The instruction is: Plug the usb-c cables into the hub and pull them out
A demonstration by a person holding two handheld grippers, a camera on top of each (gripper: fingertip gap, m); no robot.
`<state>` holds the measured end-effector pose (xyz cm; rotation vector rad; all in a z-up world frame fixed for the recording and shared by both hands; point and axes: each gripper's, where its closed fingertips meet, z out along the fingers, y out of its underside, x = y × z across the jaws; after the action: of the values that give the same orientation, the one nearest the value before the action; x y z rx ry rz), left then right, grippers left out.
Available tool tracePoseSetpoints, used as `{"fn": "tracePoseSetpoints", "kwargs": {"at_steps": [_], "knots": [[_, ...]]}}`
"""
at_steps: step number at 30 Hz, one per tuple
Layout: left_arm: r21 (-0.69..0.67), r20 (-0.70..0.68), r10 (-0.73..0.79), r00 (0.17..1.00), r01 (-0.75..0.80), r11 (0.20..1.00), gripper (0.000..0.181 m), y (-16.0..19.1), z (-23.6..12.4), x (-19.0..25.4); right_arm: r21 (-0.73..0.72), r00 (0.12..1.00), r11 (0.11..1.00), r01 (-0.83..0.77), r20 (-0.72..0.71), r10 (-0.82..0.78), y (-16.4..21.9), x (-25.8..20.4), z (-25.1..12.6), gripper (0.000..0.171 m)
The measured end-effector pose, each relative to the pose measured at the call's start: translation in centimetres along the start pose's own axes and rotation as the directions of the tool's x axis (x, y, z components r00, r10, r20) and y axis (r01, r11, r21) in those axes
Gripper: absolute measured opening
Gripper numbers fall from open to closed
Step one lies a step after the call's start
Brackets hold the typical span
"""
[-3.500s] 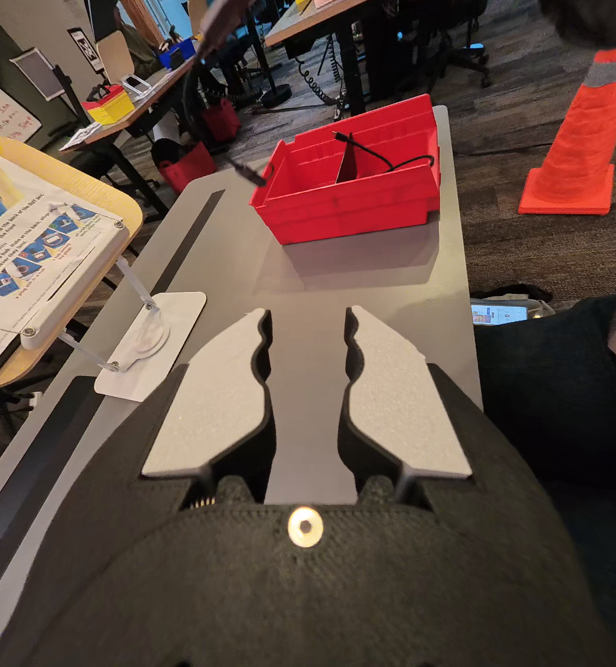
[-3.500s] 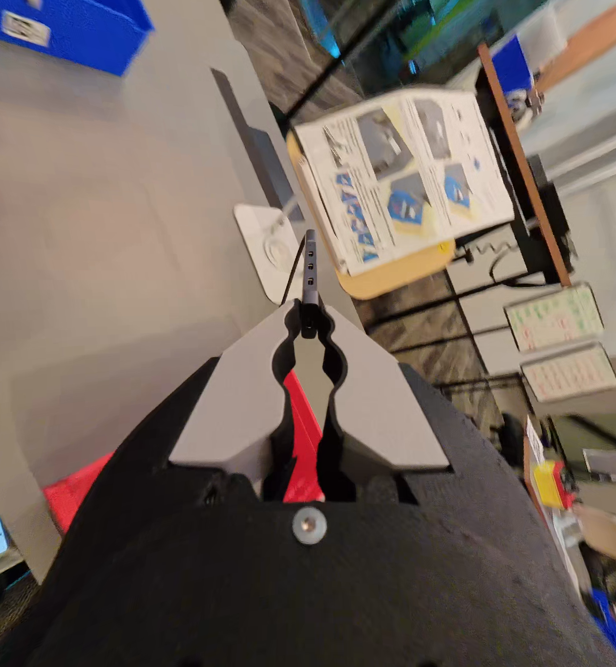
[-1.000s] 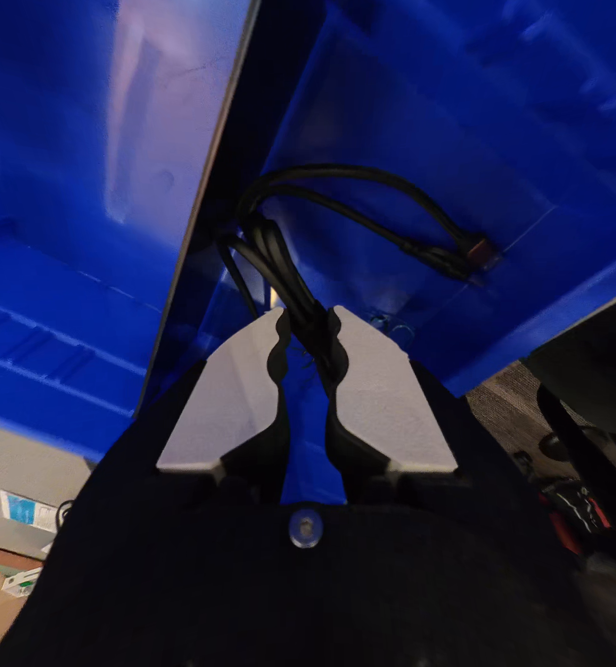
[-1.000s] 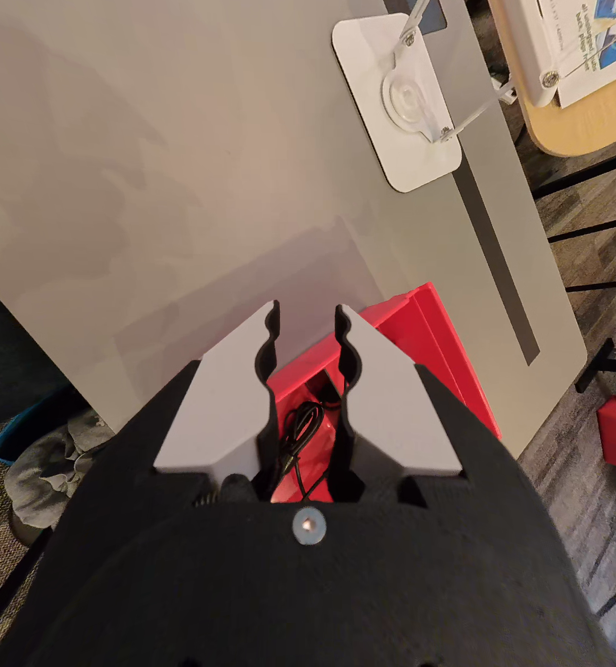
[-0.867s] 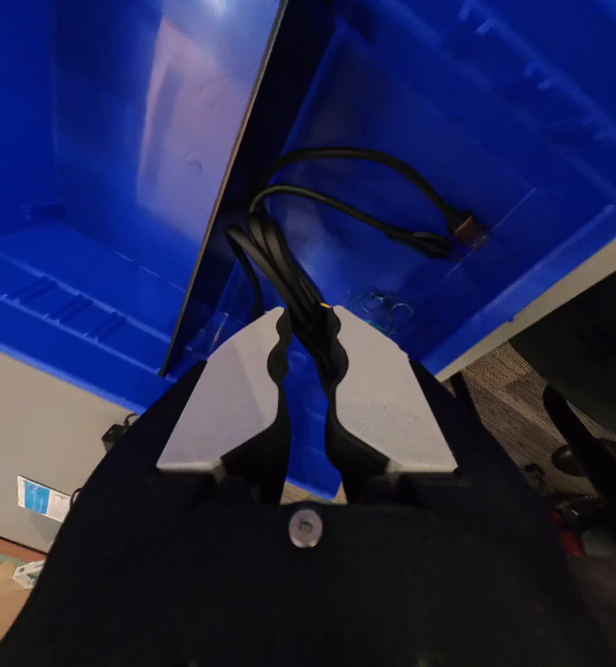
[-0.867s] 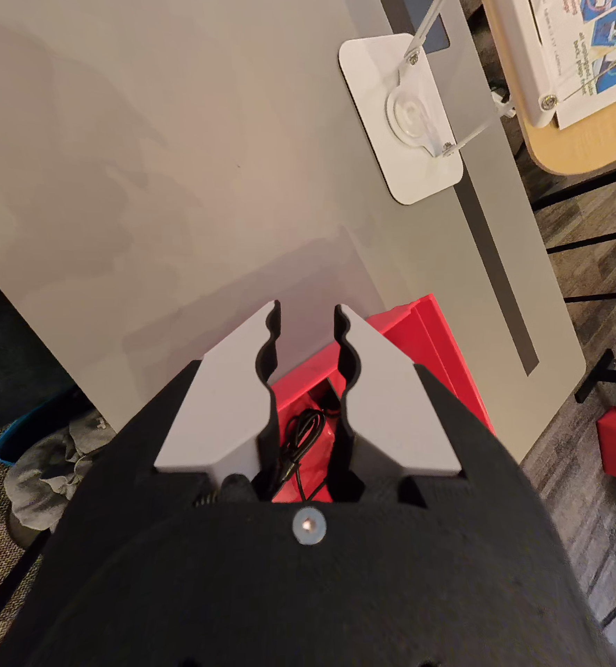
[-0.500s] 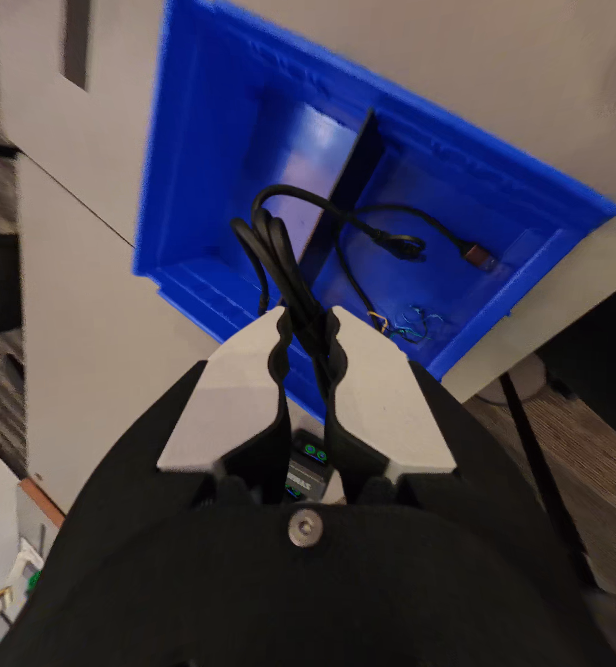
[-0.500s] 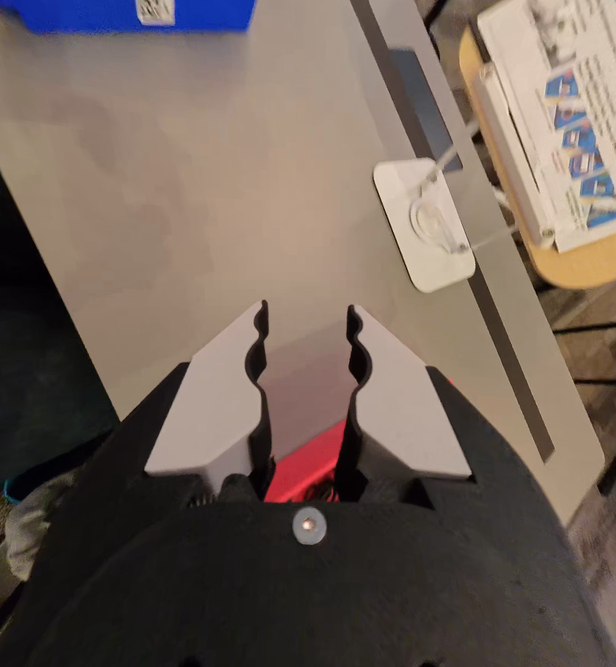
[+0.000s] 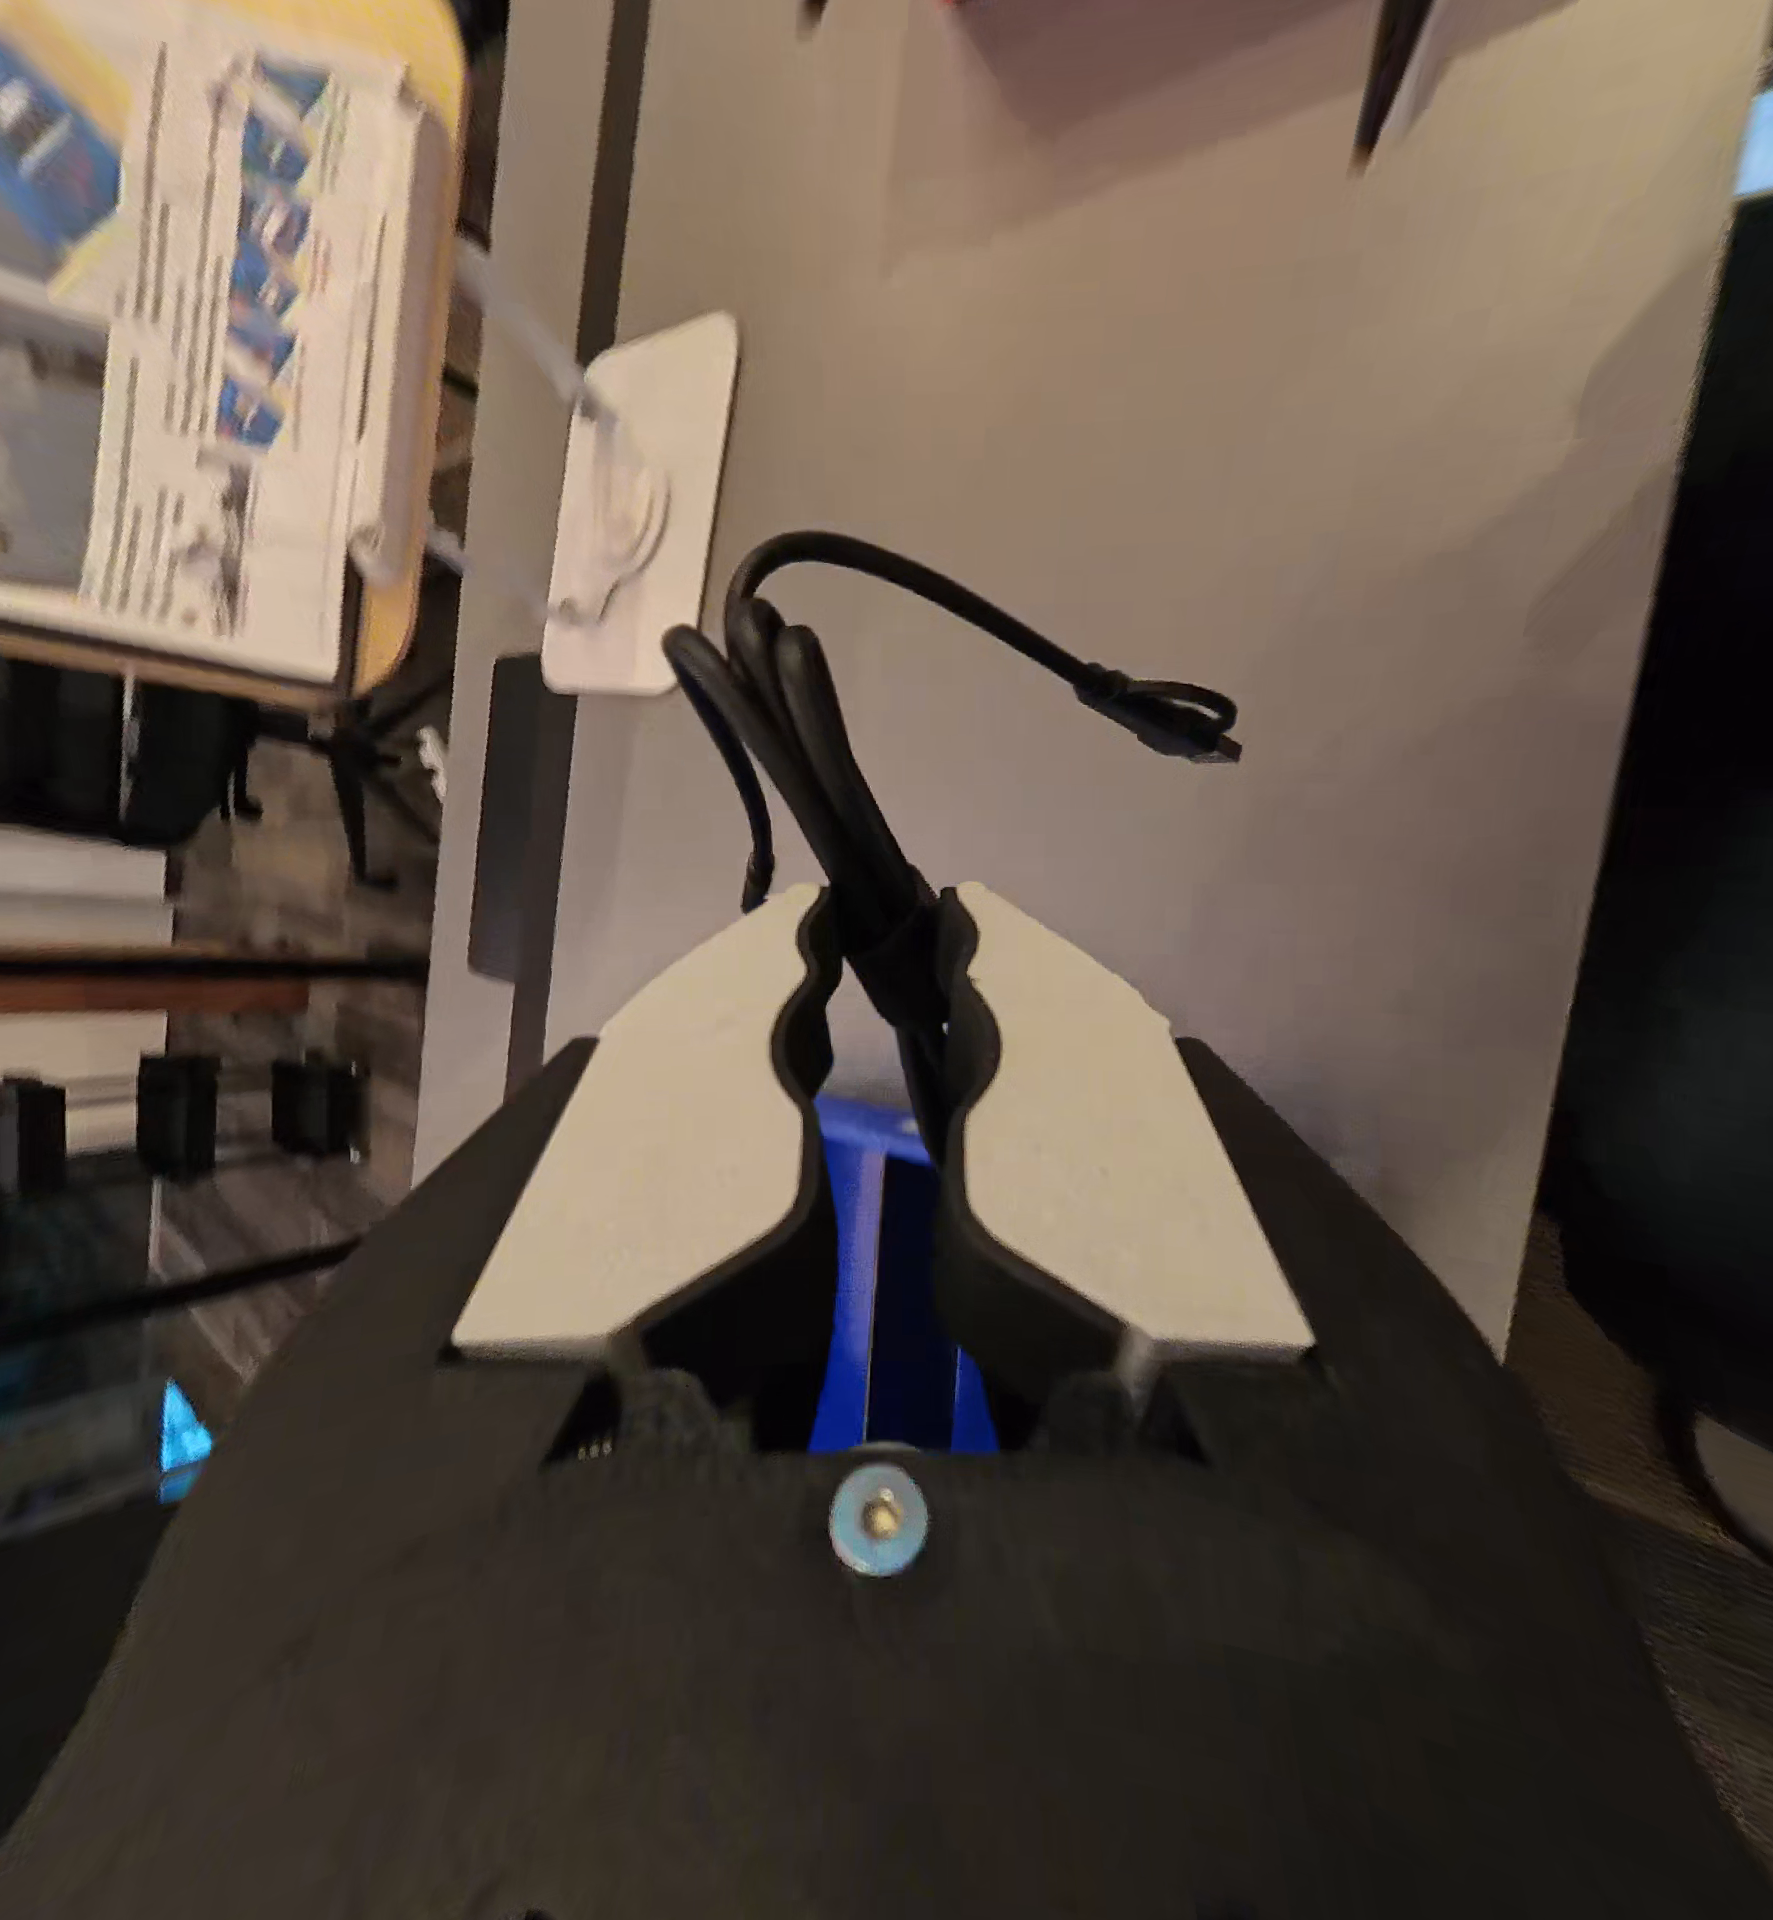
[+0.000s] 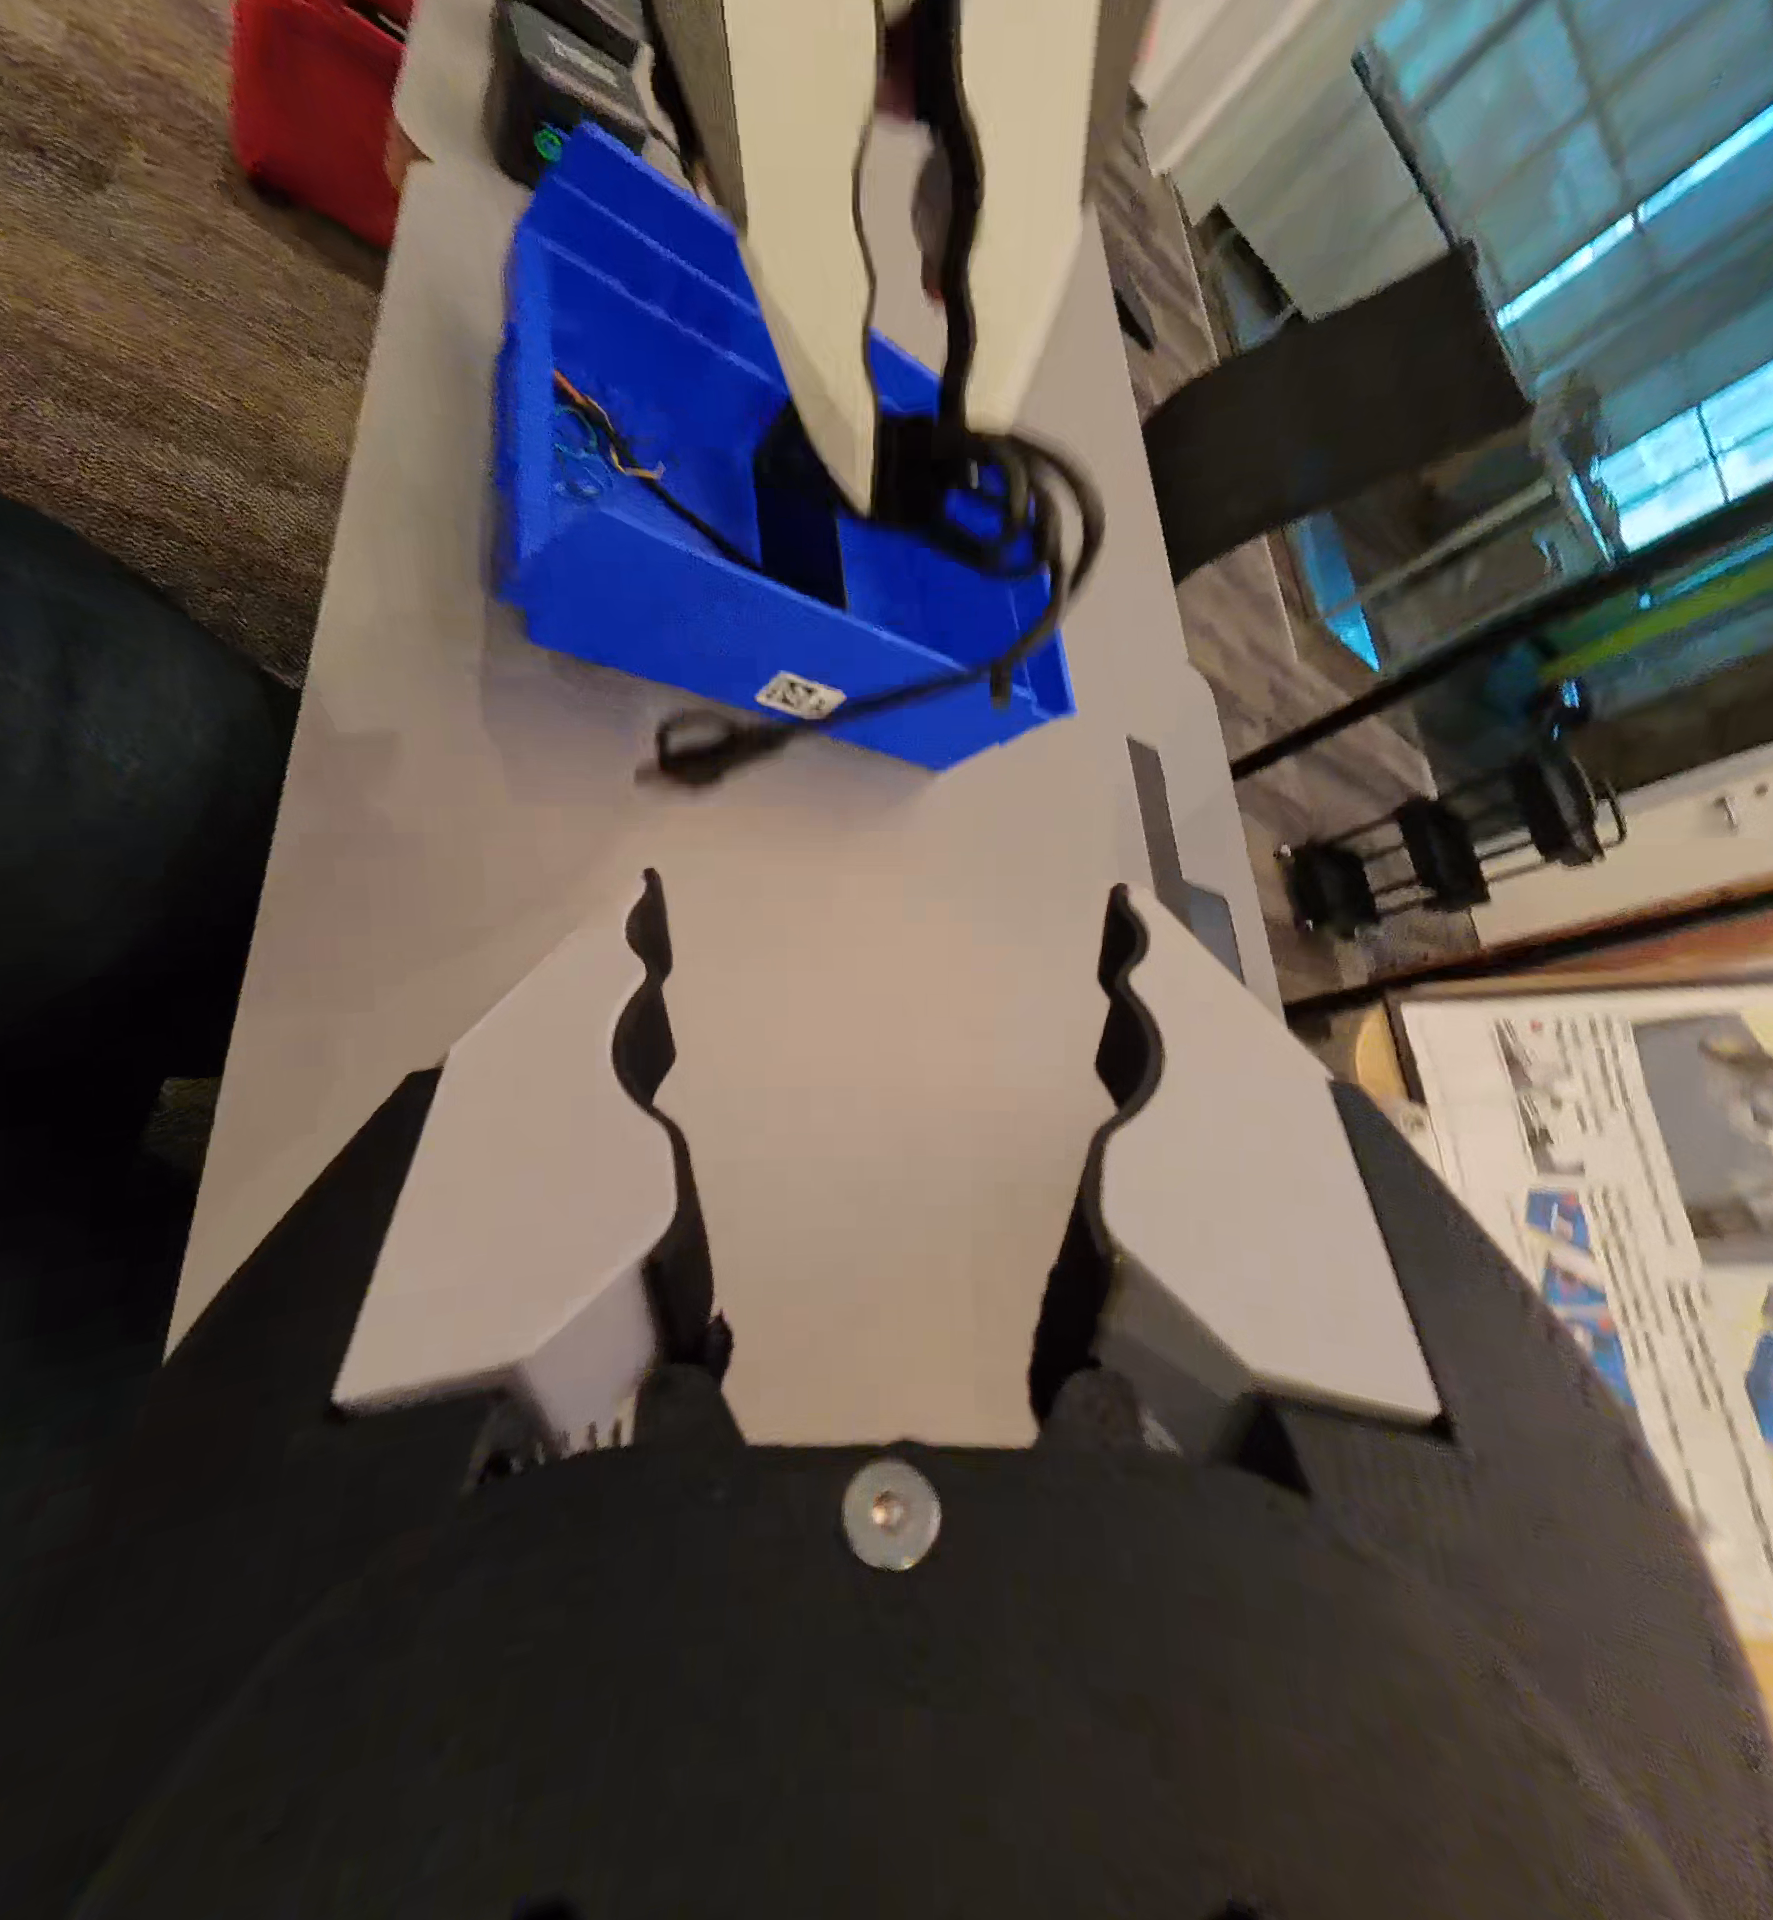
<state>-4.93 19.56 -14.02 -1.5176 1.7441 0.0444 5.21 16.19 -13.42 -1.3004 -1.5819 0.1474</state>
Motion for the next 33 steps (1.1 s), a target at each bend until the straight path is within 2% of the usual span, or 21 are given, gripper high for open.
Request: {"fn": "tracePoseSetpoints", "kwargs": {"at_steps": [6, 7, 9, 12, 16, 23, 28, 33], "knots": [[0.086, -0.086, 0.155, 0.984, -0.148, 0.985, 0.017, -4.4, 3.0, 4.2, 0.02, 0.997, 0.997, 0.069, 0.039, -0.069, -1.3, -1.6, 2.9, 0.077], [0.094, -0.103, 0.178, 0.979, -0.168, 0.981, 0.017, -4.8, 3.3, 5.0, 0.021, 0.996, 0.997, 0.071, 0.054, -0.072, -1.3, -2.0, 3.1, 0.07], [0.1, -0.122, 0.204, 0.971, -0.193, 0.976, 0.017, -5.3, 3.8, 5.9, -0.002, 0.99, 0.996, 0.087, 0.111, -0.087, -0.7, -3.2, 3.5, 0.033], [0.101, -0.138, 0.228, 0.964, -0.215, 0.971, 0.015, -5.4, 4.1, 6.5, -0.03, 0.986, 0.996, 0.083, 0.147, -0.077, 0.1, -3.9, 3.3, 0.008], [0.148, -0.143, 0.216, 0.966, -0.195, 0.97, 0.014, -6.4, 3.9, 6.8, -0.024, 0.989, 0.998, 0.056, 0.14, -0.052, 0.1, -3.9, 2.3, 0.006], [0.273, -0.029, 0.159, 0.987, -0.145, 0.951, 0.019, -9.3, 3.6, 5.5, -0.034, 0.998, 0.999, -0.015, 0.059, 0.016, 1.0, -2.0, -0.9, 0.005], [0.233, 0.031, 0.147, 0.989, -0.15, 0.961, 0.016, -8.6, 2.8, 4.0, -0.121, 0.991, 0.984, -0.13, -0.029, 0.127, 5.7, 0.7, -5.0, 0.004], [0.197, 0.064, 0.132, 0.989, -0.142, 0.97, 0.013, -7.7, 2.6, 2.9, -0.208, 0.941, 0.936, -0.285, -0.246, 0.232, 11.8, 5.4, -13.4, 0.004]]}}
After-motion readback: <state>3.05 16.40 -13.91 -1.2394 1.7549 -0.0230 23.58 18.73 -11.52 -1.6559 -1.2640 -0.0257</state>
